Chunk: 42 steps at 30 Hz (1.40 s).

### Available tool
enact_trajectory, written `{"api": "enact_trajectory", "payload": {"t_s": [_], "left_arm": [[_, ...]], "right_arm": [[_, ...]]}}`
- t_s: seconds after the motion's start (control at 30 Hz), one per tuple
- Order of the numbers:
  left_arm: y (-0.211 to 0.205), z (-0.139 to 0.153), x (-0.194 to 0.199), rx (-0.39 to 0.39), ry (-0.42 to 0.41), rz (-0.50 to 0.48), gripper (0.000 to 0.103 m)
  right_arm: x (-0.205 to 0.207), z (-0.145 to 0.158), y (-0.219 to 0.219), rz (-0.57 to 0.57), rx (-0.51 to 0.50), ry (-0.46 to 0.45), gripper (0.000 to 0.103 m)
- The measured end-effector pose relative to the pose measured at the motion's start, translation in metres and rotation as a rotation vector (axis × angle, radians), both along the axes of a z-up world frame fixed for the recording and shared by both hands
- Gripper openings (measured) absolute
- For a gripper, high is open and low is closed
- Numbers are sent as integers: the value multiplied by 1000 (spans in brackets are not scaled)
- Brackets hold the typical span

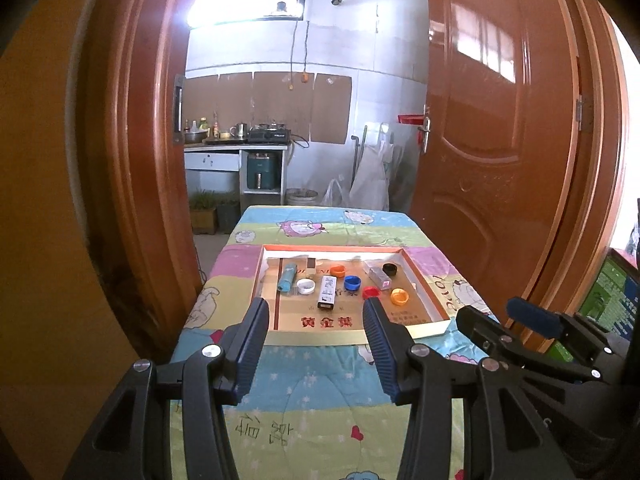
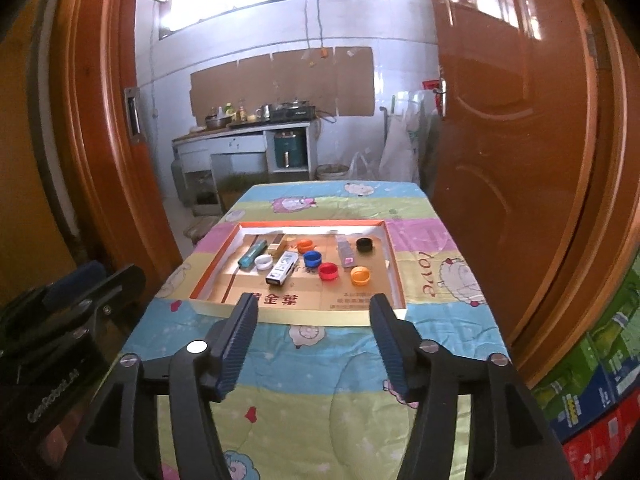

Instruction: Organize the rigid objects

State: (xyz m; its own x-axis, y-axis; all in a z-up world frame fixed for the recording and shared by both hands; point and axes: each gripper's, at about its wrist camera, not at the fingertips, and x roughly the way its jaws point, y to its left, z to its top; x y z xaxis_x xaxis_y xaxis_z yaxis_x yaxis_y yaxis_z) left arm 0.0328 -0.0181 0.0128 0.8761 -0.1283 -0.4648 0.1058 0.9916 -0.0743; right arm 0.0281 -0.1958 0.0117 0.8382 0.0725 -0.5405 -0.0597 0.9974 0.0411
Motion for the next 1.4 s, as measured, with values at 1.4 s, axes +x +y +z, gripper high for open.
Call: {"api": "enact_trajectory", "payload": {"t_s": [1.4], "left_arm": [[5,-1,-34,41,-23,55,48]], "right_arm": [[-35,-1,7,-55,-64,-40,73]]}}
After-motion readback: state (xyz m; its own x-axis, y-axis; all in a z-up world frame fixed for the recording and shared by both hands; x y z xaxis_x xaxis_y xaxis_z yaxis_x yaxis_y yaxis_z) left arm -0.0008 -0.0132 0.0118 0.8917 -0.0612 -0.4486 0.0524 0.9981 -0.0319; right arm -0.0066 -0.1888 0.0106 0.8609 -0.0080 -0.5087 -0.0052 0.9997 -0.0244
